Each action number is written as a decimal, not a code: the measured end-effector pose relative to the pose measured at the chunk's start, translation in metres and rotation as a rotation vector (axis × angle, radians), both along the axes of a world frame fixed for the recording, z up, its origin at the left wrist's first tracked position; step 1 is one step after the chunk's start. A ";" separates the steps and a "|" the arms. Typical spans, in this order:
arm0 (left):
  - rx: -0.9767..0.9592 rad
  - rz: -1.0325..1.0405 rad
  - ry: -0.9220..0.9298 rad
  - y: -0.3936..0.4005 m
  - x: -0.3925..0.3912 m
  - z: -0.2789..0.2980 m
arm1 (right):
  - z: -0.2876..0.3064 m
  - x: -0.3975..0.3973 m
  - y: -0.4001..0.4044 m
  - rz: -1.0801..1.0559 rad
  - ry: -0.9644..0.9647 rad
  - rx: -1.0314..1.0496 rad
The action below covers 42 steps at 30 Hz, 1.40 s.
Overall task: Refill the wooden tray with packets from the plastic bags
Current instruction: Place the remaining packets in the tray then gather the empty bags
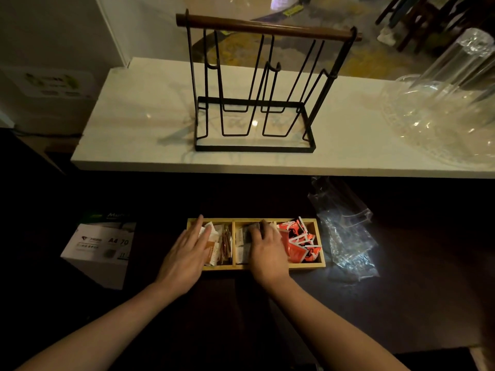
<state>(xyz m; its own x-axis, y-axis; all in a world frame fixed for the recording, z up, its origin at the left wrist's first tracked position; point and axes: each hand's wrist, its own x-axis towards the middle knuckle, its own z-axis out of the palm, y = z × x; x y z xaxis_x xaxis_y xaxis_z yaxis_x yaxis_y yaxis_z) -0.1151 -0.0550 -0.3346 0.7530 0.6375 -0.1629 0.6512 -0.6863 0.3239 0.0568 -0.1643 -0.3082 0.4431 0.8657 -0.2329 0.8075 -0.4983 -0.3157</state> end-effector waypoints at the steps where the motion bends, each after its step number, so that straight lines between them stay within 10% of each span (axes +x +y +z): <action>1: 0.000 0.019 -0.012 0.000 0.000 0.001 | 0.000 -0.003 -0.001 0.035 0.046 -0.018; 11: 0.152 -0.255 0.043 0.001 0.000 -0.006 | -0.006 0.013 -0.006 0.258 -0.230 0.153; 16: 0.061 -0.226 -0.001 0.002 0.001 -0.009 | 0.030 0.094 -0.015 -0.110 -0.324 0.385; 25: -0.115 -0.147 -0.086 -0.007 0.021 -0.008 | 0.017 0.191 -0.070 -0.170 -0.328 -0.189; 35: -0.238 -0.123 -0.130 -0.004 0.015 -0.001 | 0.018 0.198 -0.090 -0.054 -0.642 0.152; 42: -0.258 -0.072 -0.180 -0.007 0.010 -0.001 | -0.022 0.174 -0.131 -0.032 -0.149 -0.208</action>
